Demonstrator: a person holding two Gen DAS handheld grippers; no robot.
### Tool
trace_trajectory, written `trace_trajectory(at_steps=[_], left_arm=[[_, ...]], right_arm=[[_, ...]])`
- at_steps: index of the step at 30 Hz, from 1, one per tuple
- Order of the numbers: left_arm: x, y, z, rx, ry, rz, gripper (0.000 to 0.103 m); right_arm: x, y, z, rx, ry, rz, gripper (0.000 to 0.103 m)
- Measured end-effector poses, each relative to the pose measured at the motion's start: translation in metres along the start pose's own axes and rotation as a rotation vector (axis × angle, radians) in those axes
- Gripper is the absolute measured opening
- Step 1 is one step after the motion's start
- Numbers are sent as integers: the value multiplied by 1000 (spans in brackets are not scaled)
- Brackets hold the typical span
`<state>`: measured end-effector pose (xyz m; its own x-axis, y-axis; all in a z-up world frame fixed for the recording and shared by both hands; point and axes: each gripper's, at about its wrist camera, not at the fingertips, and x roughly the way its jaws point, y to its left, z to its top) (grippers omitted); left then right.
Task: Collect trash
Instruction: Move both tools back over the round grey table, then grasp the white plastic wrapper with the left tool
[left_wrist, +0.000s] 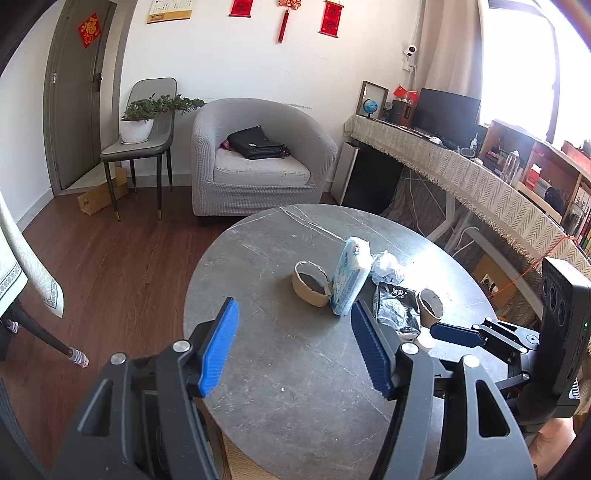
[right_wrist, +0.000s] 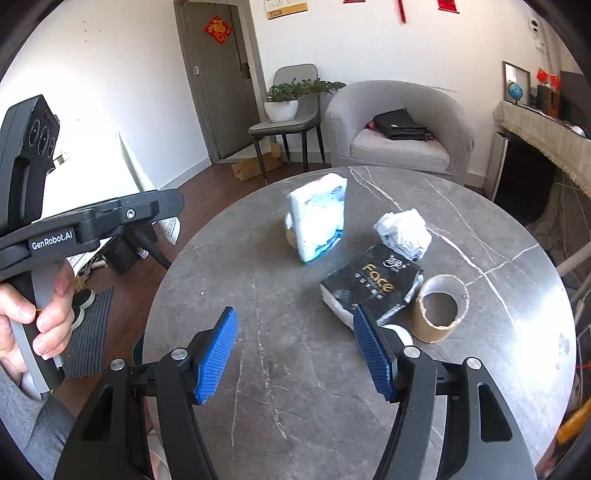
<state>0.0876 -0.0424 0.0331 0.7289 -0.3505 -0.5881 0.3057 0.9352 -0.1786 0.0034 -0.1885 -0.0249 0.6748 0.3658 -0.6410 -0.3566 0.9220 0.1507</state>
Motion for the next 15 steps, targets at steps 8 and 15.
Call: trace_trajectory(at_steps=[8,15], left_arm=[[41,-30,6,22,24,-27,66],[71,-52,1,56,58,-29,62]], right_arm=[[-12,-36,-7,47,-11,-36,66],[-15,-53,-13,41,28,-60,64]])
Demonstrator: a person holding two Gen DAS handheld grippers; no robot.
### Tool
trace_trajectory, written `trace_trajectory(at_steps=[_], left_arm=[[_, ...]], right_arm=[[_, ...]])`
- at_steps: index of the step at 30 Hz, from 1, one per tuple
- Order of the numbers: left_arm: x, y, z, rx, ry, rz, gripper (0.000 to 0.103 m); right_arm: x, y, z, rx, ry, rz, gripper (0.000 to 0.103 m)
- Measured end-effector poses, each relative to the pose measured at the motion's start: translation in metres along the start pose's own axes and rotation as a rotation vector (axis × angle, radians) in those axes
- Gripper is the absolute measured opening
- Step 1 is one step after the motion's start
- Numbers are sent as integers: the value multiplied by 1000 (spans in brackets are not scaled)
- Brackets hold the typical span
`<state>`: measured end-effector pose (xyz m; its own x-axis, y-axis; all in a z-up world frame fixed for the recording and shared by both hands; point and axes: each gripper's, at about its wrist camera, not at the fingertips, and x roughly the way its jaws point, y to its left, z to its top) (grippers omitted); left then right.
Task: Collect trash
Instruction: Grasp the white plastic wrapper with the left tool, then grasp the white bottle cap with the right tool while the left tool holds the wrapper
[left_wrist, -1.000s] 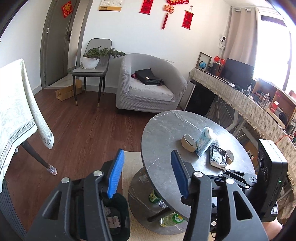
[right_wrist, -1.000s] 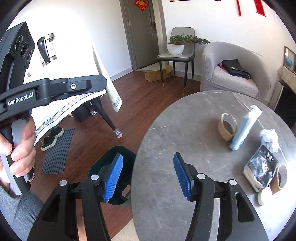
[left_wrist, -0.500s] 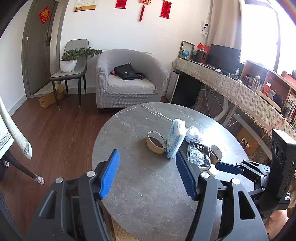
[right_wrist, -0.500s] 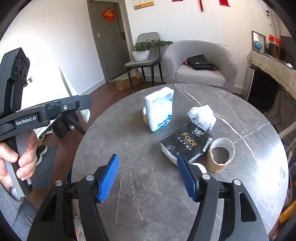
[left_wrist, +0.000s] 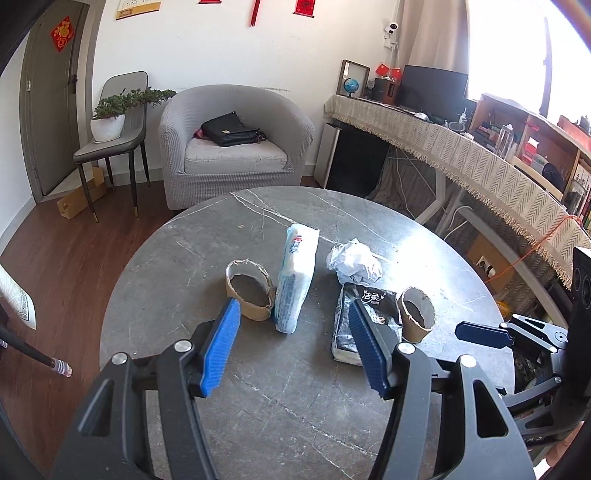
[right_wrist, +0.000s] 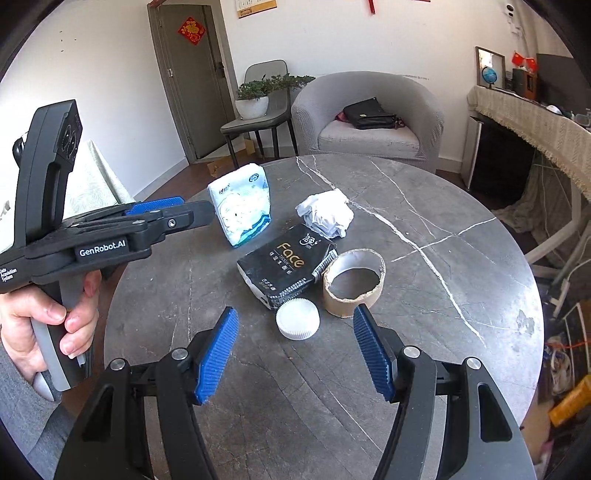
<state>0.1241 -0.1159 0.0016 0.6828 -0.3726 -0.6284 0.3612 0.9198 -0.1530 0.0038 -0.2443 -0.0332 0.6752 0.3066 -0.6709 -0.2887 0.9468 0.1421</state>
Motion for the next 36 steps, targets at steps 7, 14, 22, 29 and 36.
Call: trace_trajectory(at_steps=[7,14,22,29,36], left_arm=[[24,0,3,-40,24,7,49],[26,3,8,-94,-1,-14,29],[21,0,6,-84,-6,-26,10],[4,-4,4,-63,-13,-43,10],[-14,-1,-4,-59,-6,-68,10]], right_arm=[[5,-3,-11,-34,50,-13,53],[6,-5,-18,-46,79,-17,46],[8,0,-13,-60,89,-14,41],[17,4,-10,-85,115,-37,37],[25,9,-6,-107,135,-63,37]])
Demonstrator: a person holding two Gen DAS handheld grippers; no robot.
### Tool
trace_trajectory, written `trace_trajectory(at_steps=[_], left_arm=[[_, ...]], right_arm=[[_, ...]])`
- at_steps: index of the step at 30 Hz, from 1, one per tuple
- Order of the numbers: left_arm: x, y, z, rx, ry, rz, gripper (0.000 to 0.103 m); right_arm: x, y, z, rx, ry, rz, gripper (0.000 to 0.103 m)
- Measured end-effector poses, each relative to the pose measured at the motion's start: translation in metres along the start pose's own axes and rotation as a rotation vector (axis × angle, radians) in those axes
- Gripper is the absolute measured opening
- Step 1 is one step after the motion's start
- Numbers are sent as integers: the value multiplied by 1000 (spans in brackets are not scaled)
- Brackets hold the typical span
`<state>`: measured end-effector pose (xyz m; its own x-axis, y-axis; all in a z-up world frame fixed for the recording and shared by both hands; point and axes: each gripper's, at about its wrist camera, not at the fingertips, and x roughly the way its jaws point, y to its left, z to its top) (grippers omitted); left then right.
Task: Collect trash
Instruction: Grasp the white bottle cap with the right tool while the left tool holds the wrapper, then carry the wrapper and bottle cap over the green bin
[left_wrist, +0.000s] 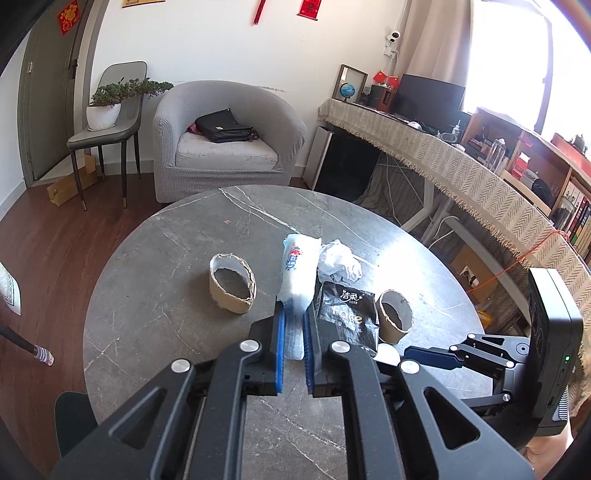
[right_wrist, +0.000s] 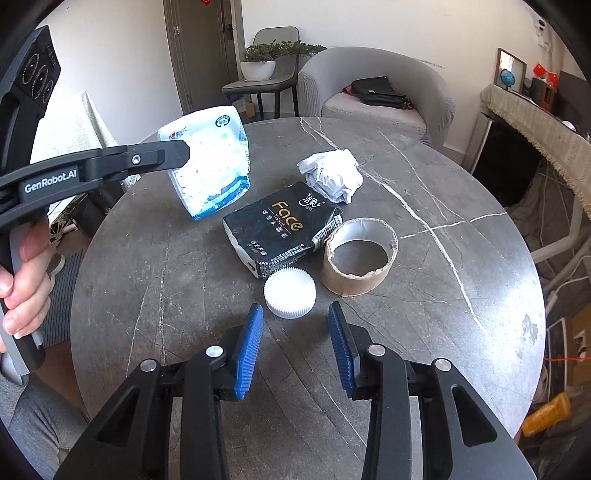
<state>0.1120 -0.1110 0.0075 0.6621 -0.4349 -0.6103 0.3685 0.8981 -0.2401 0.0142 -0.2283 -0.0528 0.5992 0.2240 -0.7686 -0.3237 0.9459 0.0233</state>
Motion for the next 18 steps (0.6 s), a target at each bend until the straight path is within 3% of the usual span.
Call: trace_trajectory(at_steps=[7,12,18], left_arm=[[-17,2,-8,36,10,1,10],[-28,6,-13,60,15,9,10],[-44,22,-15,50,5,26,10]], right_arm=[[8,10,11,-27,14,-43,37],[9,16,17,-50,35,-74,30],[-10,27,25,-53,2,-87,30]])
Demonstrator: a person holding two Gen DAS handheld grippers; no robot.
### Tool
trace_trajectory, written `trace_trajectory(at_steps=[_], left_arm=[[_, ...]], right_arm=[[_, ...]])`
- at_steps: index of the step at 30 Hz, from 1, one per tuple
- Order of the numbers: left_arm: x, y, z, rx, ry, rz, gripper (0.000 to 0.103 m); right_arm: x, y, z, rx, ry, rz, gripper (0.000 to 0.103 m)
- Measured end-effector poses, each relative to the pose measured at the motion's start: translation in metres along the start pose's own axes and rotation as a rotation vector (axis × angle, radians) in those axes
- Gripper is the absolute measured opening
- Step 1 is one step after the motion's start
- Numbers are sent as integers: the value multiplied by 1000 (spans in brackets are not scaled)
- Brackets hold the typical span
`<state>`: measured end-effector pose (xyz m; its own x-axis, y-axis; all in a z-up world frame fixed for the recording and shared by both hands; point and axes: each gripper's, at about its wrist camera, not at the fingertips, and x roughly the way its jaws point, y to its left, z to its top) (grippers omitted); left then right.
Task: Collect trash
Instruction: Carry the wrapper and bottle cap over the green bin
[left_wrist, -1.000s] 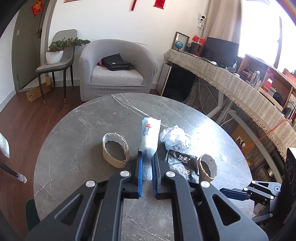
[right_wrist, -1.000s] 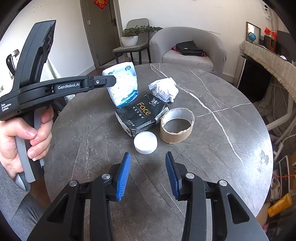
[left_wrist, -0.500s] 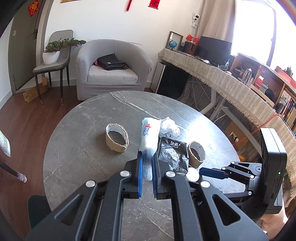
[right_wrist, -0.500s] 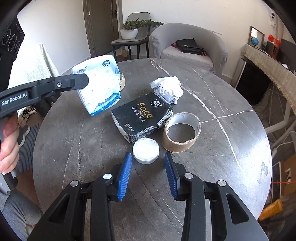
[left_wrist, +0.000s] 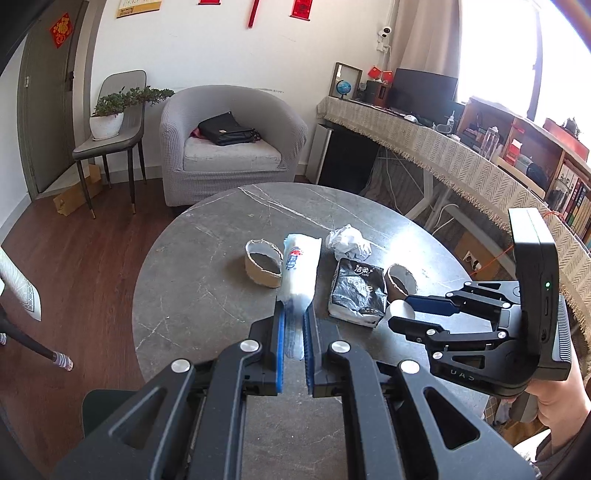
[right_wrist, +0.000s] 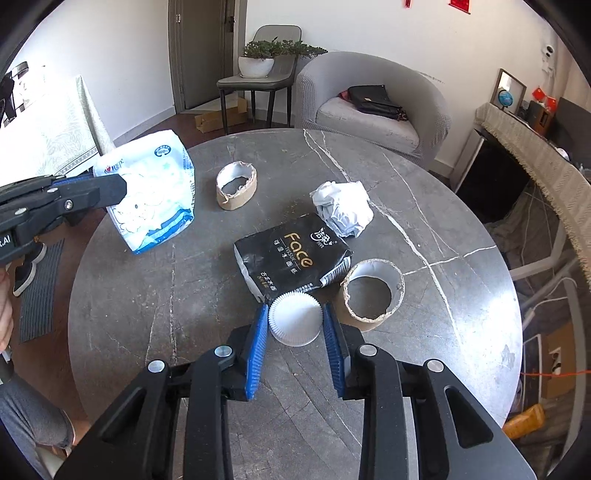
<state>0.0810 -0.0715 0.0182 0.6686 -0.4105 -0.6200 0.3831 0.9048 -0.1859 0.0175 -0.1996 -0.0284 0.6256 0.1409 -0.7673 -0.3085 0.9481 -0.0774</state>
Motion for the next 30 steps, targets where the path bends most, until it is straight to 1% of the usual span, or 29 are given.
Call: trace_trajectory(at_steps=[5,8,20,23,26,30], left_arm=[[-17,11,-3,-14,-15,11,10],[-27,22,-6,-28,-21,18,10],[-62,83,-24,-104,-28,109,10],[-63,102,-33,-136,-2,150,10],[-64,118,-42,-149,16,176,10],[-60,138,-55,-161,62,205,10]], right_arm=[[-16,16,13,-8,-43,20,30],[-18,29,19,-25,-52,35,30],[-20,74,42,-42,-86,122,30],[-18,84,47,-45,-90,145,30],[-18,92,51,-52,-102,167,30],[-14,108,60,-51,-107,199,30]])
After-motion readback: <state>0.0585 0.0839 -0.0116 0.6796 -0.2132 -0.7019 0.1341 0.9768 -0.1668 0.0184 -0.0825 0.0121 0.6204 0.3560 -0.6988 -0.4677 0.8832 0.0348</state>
